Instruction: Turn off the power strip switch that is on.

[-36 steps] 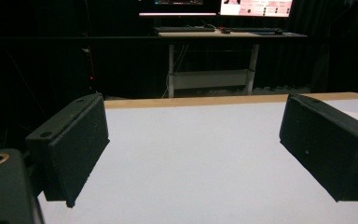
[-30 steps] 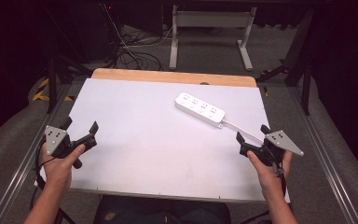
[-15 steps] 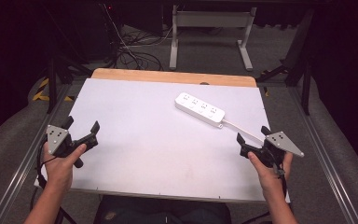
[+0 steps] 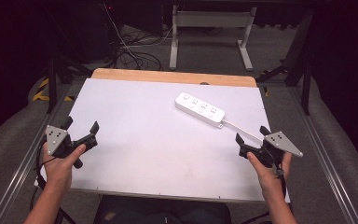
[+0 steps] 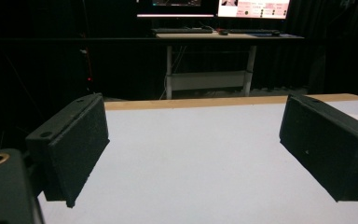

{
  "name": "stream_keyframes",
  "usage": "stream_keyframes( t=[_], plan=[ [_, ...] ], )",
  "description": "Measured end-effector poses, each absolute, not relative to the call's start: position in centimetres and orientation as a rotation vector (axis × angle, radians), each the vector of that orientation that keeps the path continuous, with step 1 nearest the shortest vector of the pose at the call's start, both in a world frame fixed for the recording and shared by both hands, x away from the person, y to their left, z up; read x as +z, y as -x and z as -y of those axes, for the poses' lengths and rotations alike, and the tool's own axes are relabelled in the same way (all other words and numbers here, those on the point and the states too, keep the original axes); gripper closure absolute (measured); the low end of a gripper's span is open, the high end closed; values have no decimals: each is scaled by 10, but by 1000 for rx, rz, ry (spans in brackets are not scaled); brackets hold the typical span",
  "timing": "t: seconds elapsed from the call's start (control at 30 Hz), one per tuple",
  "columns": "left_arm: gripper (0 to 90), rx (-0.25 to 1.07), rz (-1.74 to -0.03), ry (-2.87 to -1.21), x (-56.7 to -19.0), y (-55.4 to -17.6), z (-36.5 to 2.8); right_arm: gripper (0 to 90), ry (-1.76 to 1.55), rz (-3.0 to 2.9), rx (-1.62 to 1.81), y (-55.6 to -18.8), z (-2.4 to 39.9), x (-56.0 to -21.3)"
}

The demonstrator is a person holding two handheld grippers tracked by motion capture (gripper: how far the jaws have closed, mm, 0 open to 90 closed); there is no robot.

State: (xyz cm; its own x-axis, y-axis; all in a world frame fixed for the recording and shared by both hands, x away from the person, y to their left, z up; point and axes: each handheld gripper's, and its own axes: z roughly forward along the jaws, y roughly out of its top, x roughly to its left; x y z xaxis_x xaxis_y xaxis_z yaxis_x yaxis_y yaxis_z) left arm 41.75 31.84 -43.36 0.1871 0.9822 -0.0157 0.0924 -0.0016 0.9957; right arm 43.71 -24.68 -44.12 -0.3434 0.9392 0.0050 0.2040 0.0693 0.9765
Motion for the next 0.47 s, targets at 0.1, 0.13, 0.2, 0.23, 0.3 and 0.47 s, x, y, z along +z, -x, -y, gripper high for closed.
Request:
stream_keyframes(
  t=[0.1,0.13,0.2,0.23,0.3,0.47],
  plan=[
    [84,1021,-1138,-1354,-433,-417,-319,72,-1152,-1648,1330,-437,246,-441],
    [85,1021,-1138,-1355,-433,-417,-318,73,-1151,-1648,1330,-437,246,-441],
    [85,1020,-1137,-1353,-433,-417,-318,73,-1148,-1647,1328,-436,246,-441],
    [85,1020,-1137,-1353,-433,-417,-318,74,-1148,-1645,1328,-436,246,-441],
    [84,1019,-1136,-1356,-433,-418,-318,74,-1148,-1646,1329,-436,246,-441],
    [84,1018,-1140,-1359,-434,-421,-318,75,-1154,-1651,1333,-438,247,-442]
  ],
)
